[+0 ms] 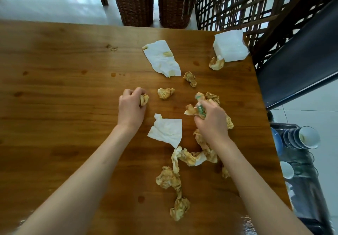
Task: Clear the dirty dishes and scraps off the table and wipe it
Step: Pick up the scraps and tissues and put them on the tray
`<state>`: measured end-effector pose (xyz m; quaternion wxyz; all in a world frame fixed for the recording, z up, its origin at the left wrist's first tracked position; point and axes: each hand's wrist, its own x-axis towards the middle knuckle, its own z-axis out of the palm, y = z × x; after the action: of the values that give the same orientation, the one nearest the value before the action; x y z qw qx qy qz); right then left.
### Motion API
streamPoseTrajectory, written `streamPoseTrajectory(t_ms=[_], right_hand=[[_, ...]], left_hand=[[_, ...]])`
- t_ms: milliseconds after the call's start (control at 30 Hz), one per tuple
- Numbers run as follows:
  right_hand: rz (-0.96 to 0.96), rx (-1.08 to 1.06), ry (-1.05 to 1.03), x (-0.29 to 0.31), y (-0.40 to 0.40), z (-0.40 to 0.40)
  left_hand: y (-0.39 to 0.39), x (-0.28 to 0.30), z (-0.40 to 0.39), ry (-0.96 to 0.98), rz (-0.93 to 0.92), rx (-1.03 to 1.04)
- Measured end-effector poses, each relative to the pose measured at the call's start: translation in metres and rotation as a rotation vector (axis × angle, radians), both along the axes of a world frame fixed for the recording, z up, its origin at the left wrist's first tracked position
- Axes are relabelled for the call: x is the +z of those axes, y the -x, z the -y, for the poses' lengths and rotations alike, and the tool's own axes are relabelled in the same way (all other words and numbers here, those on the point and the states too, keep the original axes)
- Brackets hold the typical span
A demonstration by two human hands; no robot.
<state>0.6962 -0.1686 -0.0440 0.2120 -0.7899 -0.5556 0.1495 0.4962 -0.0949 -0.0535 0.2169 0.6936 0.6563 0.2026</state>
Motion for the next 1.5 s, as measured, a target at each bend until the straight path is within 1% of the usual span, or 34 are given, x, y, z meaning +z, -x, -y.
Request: streamPoseTrajectory(t_ms=[67,167,233,367,467,567,667,767,833,933,1033,1100,1200,1367,1433,1500], right_hand=[[-0.015,-0.049,-0.068,0.012,-0.013,0.004],[-0.013,-0.105,-0.063,0.020,-0.034,0.011],[-0.007,-0.121,-0.007,0.017,-0.044,0.016],[-0.003,-0.147,0.183,-0.003,-0.052,0.023],[-0.008,-0.186,0.262,-0.014,-0.052,0.027],[-0.009,-0.234,0.210,-0.018,-0.053,0.030],[-0.024,-0.246,0.167,-0.016,-0.055,0.030],[-0.090,-0.259,0.146,-0.012,-0.057,0.032],[-0.136,-0.286,0.097,-0.006,-0.058,0.038],[-0.192,-0.364,-0.017,0.012,-0.057,0.051],[-0.250,-0.438,-0.152,0.036,-0.060,0.064],[-0.257,-0.453,-0.229,0.050,-0.062,0.075],[-0.286,-0.460,-0.327,0.062,-0.072,0.095],[-0.328,-0.540,-0.350,0.065,-0.132,0.143],[-0.357,-0.547,-0.340,0.062,-0.169,0.171],[-0.400,-0.557,-0.272,0.057,-0.209,0.200]], left_hand=[[-0.008,0.012,0.010,-0.046,0.067,-0.063],[-0.023,0.019,0.035,-0.070,0.079,-0.200],[-0.030,0.014,0.050,-0.030,0.049,-0.283],[-0.032,-0.002,0.066,0.101,-0.045,-0.407],[-0.030,-0.006,0.068,0.125,-0.084,-0.411],[-0.031,-0.008,0.068,0.110,-0.109,-0.377],[-0.034,-0.007,0.069,0.106,-0.094,-0.355],[-0.037,-0.006,0.069,0.110,-0.098,-0.379],[-0.036,-0.001,0.067,0.107,-0.054,-0.372],[-0.034,0.012,0.057,0.061,0.024,-0.309],[-0.041,0.036,0.053,0.016,0.136,-0.232],[-0.052,0.052,0.057,0.000,0.188,-0.232],[-0.077,0.069,0.076,0.009,0.291,-0.288],[-0.149,0.071,0.125,0.062,0.404,-0.336],[-0.185,0.066,0.149,0.070,0.426,-0.310],[-0.222,0.062,0.174,0.091,0.449,-0.228]])
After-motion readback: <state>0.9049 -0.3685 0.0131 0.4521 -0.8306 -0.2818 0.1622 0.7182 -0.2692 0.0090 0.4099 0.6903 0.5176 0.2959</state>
